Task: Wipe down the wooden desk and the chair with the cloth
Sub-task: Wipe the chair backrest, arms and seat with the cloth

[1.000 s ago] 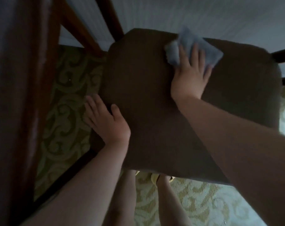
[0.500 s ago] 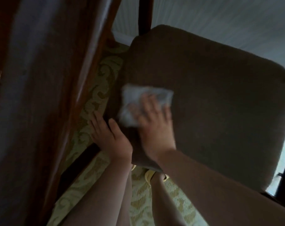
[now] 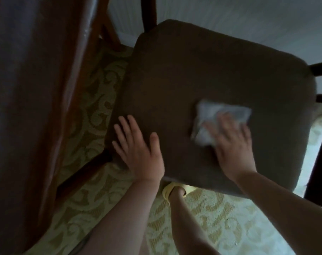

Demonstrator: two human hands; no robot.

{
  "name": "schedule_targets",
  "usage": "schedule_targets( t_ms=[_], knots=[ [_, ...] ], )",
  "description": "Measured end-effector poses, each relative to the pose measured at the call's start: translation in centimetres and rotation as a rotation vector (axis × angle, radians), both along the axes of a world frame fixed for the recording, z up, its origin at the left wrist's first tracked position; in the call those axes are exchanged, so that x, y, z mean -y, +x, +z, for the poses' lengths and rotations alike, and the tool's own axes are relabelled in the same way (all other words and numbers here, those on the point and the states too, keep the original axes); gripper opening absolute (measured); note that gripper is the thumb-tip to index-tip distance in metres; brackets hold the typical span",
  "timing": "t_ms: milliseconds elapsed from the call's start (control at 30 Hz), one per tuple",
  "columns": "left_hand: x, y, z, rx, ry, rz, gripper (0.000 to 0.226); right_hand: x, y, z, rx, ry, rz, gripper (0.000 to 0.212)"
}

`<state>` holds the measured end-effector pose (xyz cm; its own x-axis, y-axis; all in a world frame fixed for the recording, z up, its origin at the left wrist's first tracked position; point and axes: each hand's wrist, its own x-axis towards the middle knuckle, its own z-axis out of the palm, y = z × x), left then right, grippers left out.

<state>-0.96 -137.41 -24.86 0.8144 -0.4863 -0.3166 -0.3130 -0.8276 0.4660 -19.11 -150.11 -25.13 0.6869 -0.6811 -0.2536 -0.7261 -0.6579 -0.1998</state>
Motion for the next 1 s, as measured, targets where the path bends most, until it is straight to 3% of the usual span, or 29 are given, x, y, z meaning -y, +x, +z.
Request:
schedule_targets(
  t_ms=[33, 67, 100, 167, 233, 400, 467, 700, 767, 833, 867, 967, 1000],
  knots=[
    [0.6, -0.7, 0.2, -0.008, 0.014, -0.054, 0.070, -0.3, 0.8, -0.1, 0.026, -0.049, -0.325, 0.057],
    [1.2, -1.5, 0.3, -0.019, 0.035, -0.106, 0.070, -1.3, 2.2, -0.1, 0.045, -0.081, -0.455, 0.058],
    [1.6, -2.3, 0.4, -0.034, 0.066, -0.158, 0.069, -2.7, 3.6, -0.1, 0.061, -0.088, -0.400, 0.059],
    [2.3, -3.3, 0.9, -0.061, 0.154, -0.246, 0.067, -6.4, 4.1, -0.1, 0.100, -0.004, -0.083, 0.054],
    [2.6, -3.4, 2.0, -0.070, 0.236, -0.316, 0.063, -8.1, 2.9, 0.9, 0.125, 0.093, -0.051, 0.048],
    [4.6, -4.4, 8.3, -0.078, 0.209, -0.464, 0.065, -8.2, 1.7, 8.2, 0.412, 0.335, -0.916, 0.047],
    [5.3, -6.1, 11.7, -0.092, 0.154, -0.560, 0.066, -8.0, 1.3, 11.9, 0.512, 0.389, -1.114, 0.046],
    [7.9, -9.4, 23.3, 0.021, 0.008, -0.936, 0.066, -6.2, -2.5, 25.1, 0.753, 0.318, -1.204, 0.050],
    [9.0, -9.5, 25.8, 0.146, -0.113, -0.989, 0.074, -5.4, -4.1, 28.5, 0.796, 0.209, -1.210, 0.070],
    [10.5, -9.8, 29.3, 0.208, -0.102, -1.049, 0.079, -4.2, -5.4, 31.8, 0.805, 0.132, -1.212, 0.085],
    [11.4, -10.0, 31.2, 0.200, -0.070, -1.062, 0.078, -4.0, -5.9, 33.2, 0.804, 0.109, -1.204, 0.081],
    [13.4, -11.2, 35.8, 0.174, -0.110, -1.091, 0.073, -3.5, -7.1, 37.2, 0.818, 0.111, -1.178, 0.040],
    [14.1, -11.9, 37.3, 0.193, -0.152, -1.085, 0.073, -3.1, -7.7, 38.2, 0.806, 0.112, -1.162, 0.038]
  ],
)
